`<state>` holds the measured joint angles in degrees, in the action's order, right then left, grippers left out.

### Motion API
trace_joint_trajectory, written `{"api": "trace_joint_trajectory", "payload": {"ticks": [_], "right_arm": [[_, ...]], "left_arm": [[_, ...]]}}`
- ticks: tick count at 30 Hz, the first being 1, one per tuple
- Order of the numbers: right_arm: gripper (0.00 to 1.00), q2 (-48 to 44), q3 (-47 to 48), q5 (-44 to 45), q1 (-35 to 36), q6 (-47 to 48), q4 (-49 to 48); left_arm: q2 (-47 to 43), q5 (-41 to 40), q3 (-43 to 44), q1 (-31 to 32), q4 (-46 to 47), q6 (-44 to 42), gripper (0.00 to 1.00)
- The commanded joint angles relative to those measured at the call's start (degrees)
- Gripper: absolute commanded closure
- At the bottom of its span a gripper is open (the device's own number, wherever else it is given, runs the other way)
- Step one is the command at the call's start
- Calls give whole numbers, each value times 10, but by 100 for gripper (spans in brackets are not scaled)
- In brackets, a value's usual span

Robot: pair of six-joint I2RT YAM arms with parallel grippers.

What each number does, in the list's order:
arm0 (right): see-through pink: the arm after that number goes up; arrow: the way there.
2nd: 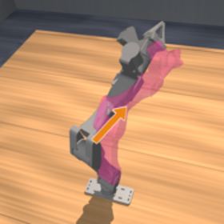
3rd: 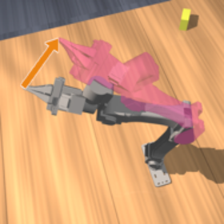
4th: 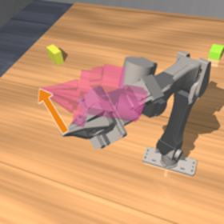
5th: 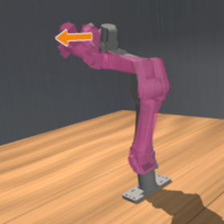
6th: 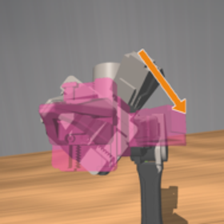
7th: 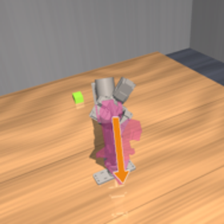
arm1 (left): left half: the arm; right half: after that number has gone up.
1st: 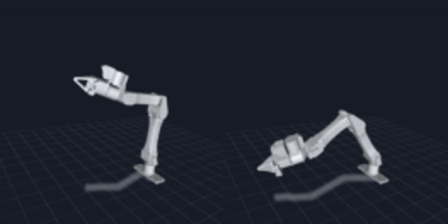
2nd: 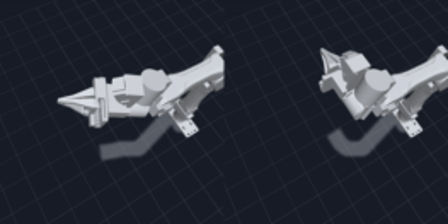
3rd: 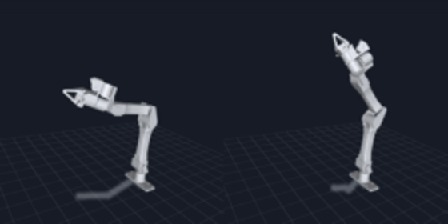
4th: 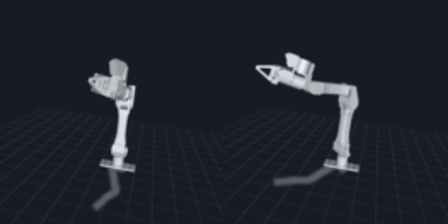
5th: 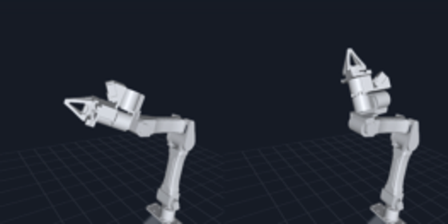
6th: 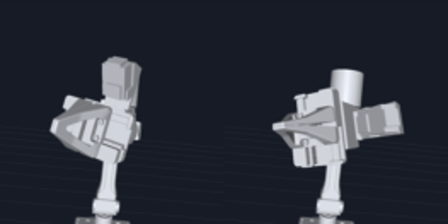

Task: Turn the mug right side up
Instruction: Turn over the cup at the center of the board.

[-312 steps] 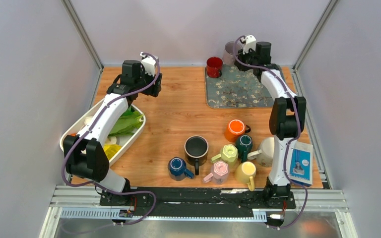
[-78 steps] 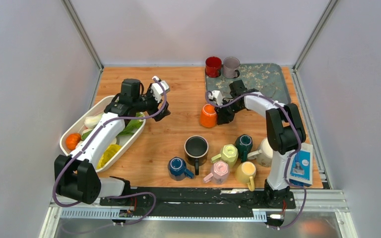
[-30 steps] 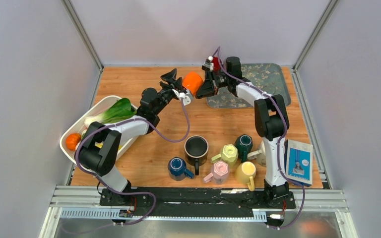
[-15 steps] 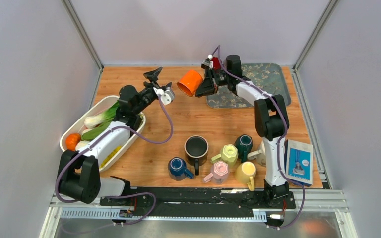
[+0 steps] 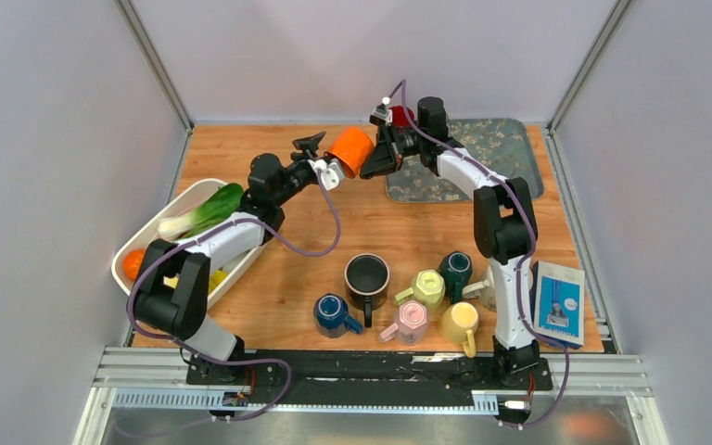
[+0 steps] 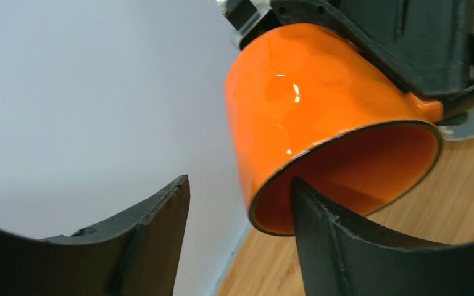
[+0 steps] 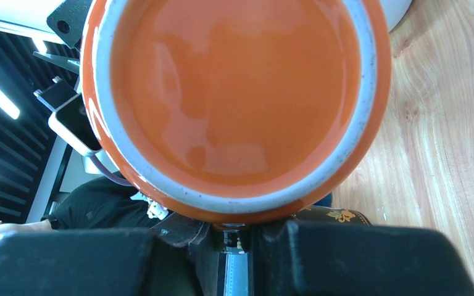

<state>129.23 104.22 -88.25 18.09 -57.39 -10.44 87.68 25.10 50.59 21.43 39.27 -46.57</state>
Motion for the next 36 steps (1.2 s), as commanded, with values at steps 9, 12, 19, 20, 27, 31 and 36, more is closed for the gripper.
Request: {"api": "trace_joint_trajectory", "payload": {"ticks": [9, 12, 19, 20, 27, 31, 36], "right_arm": [[93, -23, 42, -74, 8, 11, 28], [80, -22, 43, -70, 9, 12, 29], [45, -34, 20, -14, -21, 6, -22], [40, -37, 16, 1, -30, 9, -32], [21, -51, 32, 86, -57, 180, 77], [15, -67, 78, 270, -58, 403, 275], [14, -73, 98, 387, -73, 520, 316]], "left_arm": [[28, -32, 38, 5, 106, 15, 74], [32, -58, 39, 10, 120, 34, 96], [-6, -104, 35, 11, 59, 84, 100], [-12, -116, 34, 10, 49, 90, 100], [-74, -154, 60, 9, -142, 162, 100], [-87, -164, 112, 2, -278, 237, 100], [-72, -155, 165, -15, -415, 338, 100]]}}
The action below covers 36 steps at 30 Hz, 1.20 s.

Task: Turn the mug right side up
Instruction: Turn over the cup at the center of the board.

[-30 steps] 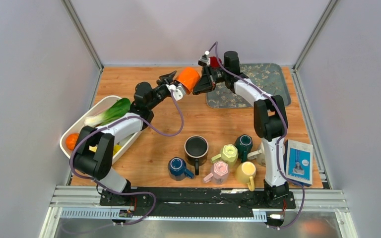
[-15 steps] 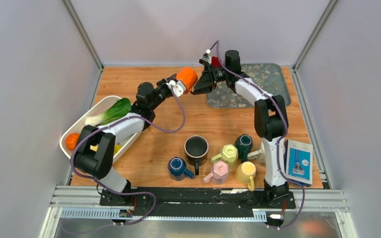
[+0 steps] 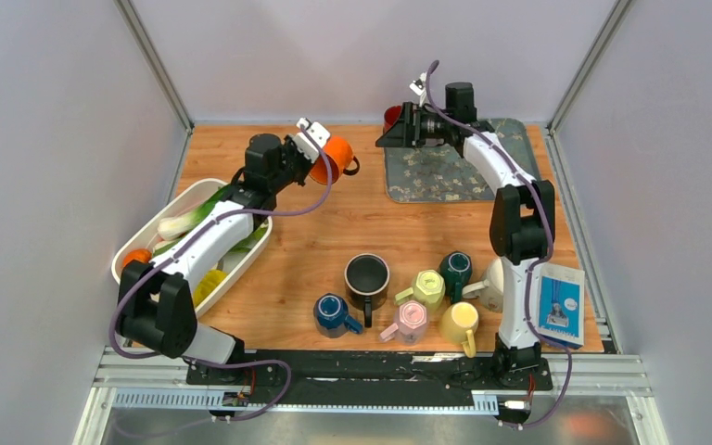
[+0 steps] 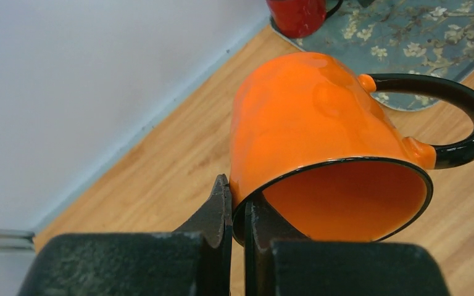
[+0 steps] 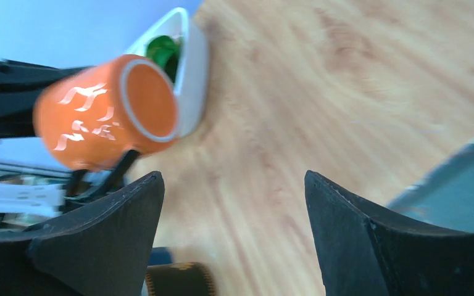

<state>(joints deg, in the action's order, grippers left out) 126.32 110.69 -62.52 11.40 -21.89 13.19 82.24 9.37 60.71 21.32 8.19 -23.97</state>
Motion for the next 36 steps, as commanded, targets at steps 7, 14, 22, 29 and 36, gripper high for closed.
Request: {"api": "trace_joint_trajectory", "payload": {"ticks": [7, 14, 22, 29, 36], "right_arm": [[21, -174, -87, 106, 8, 501, 78], [20, -275, -220, 210, 100, 805, 159], [29, -241, -227, 327, 177, 888, 157], [36, -179, -155, 373, 226, 912, 147], [40, -146, -119, 422, 263, 926, 147]], "left_arm": [[49, 48, 167, -28, -259, 172, 100], [87, 38, 194, -32, -276, 233, 100], [112, 32, 209, -32, -286, 274, 100], [129, 37, 208, -32, -299, 286, 100], [130, 17, 202, -26, -298, 288, 100]]}}
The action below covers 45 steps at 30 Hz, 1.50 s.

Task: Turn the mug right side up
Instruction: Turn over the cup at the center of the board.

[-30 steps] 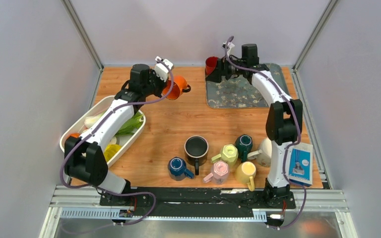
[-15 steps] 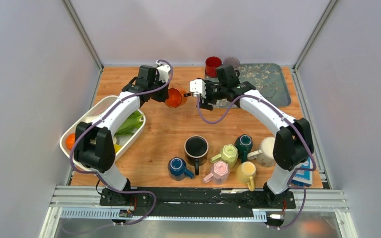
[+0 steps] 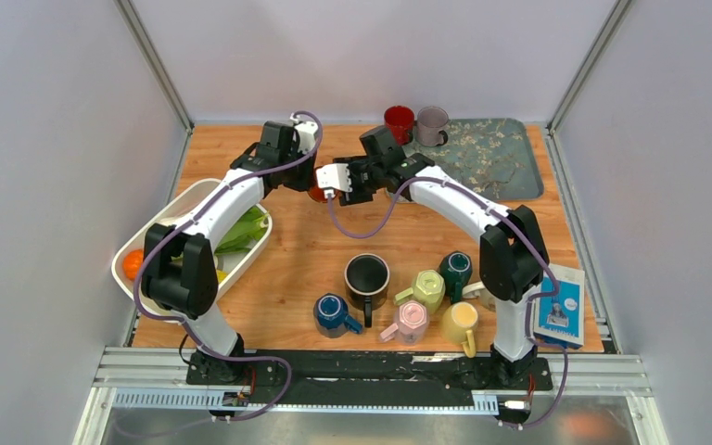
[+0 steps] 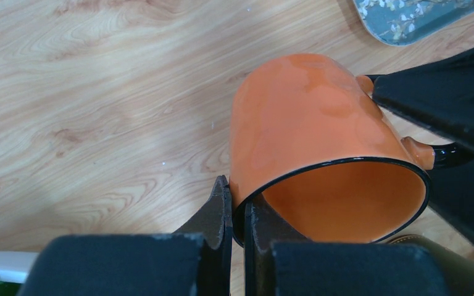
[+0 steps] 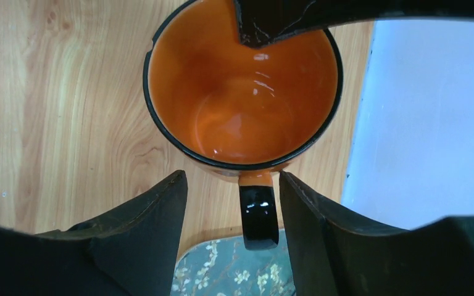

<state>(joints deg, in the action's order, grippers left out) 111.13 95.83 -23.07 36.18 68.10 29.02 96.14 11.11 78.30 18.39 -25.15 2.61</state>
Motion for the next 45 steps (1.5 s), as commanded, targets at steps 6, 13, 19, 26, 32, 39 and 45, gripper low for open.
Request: {"api": "trace_joint_trajectory", "payload": {"ticks": [6, 13, 19, 26, 32, 39, 45], "right_arm": [[57, 3, 13, 40, 22, 66, -7], [75, 31, 26, 65, 24, 78, 8], [66, 56, 37, 87, 28, 77, 10], [100, 63, 40, 81, 28, 53, 8], [100, 47, 45, 79, -3, -48, -3], [100, -42, -18, 6, -77, -150, -3], [100, -77, -21, -90, -182, -281, -9]], "left_arm": [[-12, 3, 25, 4, 44, 25, 100], [-21, 13, 20, 4, 49, 30, 100], [-21, 30, 15, 4, 50, 34, 100], [-20, 62, 10, 4, 59, 48, 100], [-35, 48, 6, 3, 82, 65, 51], [-58, 32, 24, -1, 100, 73, 34], [-60, 15, 19, -2, 90, 55, 35]]}}
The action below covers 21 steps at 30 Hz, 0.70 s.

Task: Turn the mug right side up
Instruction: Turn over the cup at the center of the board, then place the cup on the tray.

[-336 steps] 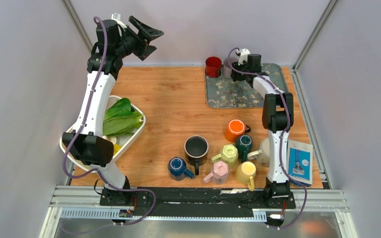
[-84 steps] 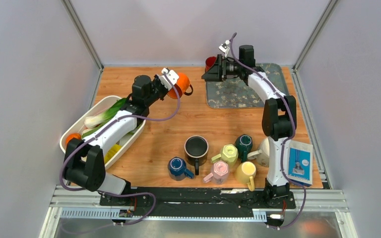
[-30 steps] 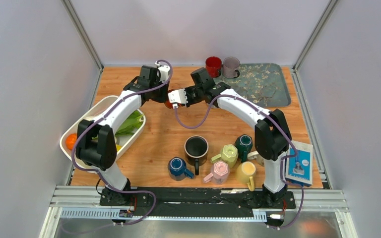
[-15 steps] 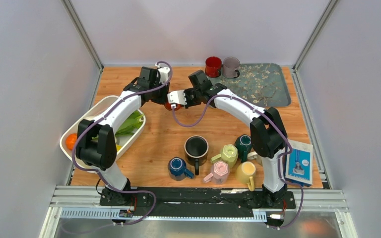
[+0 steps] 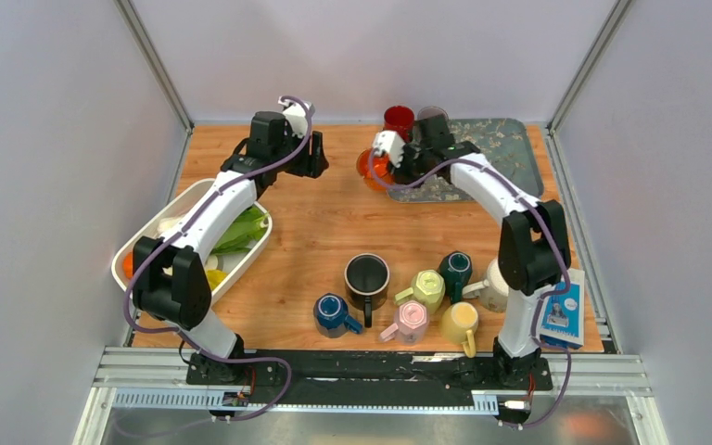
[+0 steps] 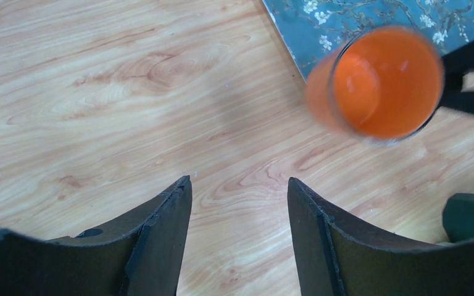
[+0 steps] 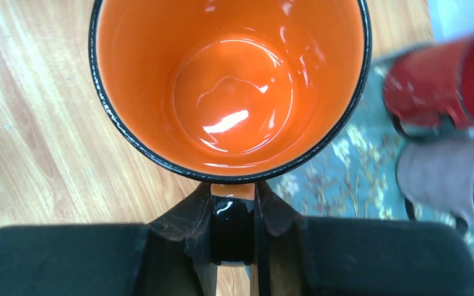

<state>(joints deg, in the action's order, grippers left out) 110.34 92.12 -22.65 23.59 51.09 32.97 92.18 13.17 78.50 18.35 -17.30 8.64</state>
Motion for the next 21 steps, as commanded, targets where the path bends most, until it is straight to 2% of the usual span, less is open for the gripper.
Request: {"api": "trace_joint_trajectory", "payload": {"ticks": [1, 5, 9, 13, 21], "right_arm": [[100, -70, 22, -108, -76, -134, -54], [100, -67, 45, -118, -152, -255, -126], [100, -41, 77, -42, -212, -351, -201], [100, 9, 116, 14, -254, -374, -240], [100, 138, 226, 25, -266, -375, -261]], "left_arm": [[-22, -6, 16, -2, 10, -6, 35], [-26, -1, 5, -2, 8, -17, 36], [-34, 11, -6, -2, -4, -34, 37], [-48, 16, -16, -3, -12, -54, 38], [-55, 22, -19, -3, -23, -64, 38]]}}
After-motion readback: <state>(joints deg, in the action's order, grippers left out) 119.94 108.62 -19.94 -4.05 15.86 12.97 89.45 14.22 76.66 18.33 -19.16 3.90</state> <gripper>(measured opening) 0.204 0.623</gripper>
